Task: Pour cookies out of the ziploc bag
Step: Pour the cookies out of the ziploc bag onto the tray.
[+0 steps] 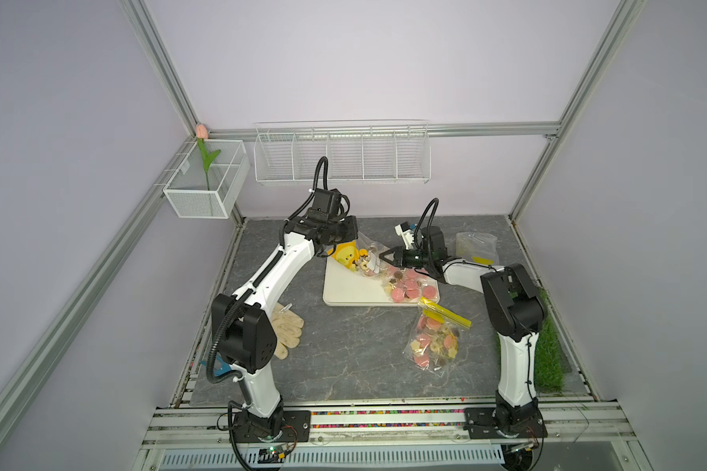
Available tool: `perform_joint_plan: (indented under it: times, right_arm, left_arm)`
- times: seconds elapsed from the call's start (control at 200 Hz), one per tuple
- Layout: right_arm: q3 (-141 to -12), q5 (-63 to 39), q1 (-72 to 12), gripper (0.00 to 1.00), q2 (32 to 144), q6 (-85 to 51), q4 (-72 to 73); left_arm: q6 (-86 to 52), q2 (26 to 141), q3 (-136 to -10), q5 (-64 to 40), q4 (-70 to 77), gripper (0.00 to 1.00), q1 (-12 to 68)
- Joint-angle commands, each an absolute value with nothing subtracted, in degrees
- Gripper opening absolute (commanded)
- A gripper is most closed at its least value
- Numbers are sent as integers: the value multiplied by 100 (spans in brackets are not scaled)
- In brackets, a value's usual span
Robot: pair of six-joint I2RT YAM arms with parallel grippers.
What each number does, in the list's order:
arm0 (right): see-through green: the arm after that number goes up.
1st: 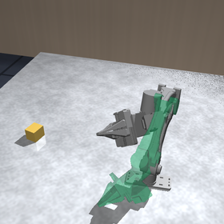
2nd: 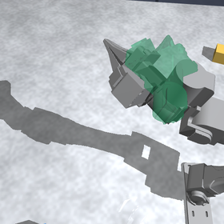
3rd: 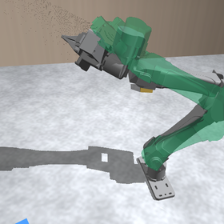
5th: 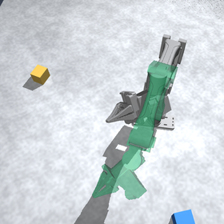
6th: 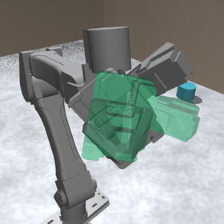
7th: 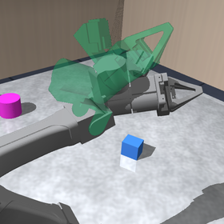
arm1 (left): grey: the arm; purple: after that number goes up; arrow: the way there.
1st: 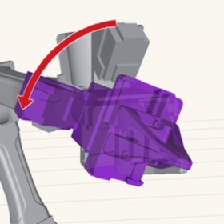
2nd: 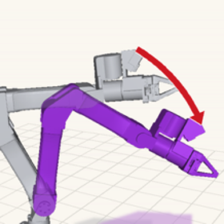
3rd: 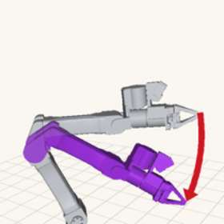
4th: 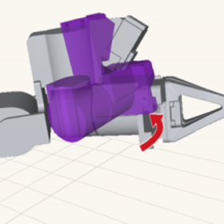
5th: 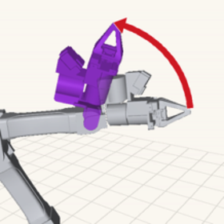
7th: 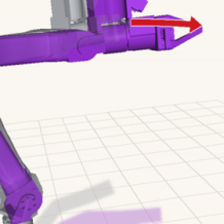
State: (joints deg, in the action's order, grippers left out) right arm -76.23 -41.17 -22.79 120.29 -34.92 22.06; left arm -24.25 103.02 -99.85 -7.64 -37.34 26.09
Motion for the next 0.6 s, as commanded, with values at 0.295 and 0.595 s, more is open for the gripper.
perform_joint_plan:
  times: [0.295, 0.595]
  right_arm:
    - [-7929, -4278, -2578, 7, 12406, -3734, 2347]
    - [-8206, -4408, -2764, 7, 12665, -3662, 2032]
  left_arm:
    - [-2095, 9740, -10081, -422, -3932, 0, 2540]
    - [-1969, 9593, -9872, -150, -4105, 0, 2523]
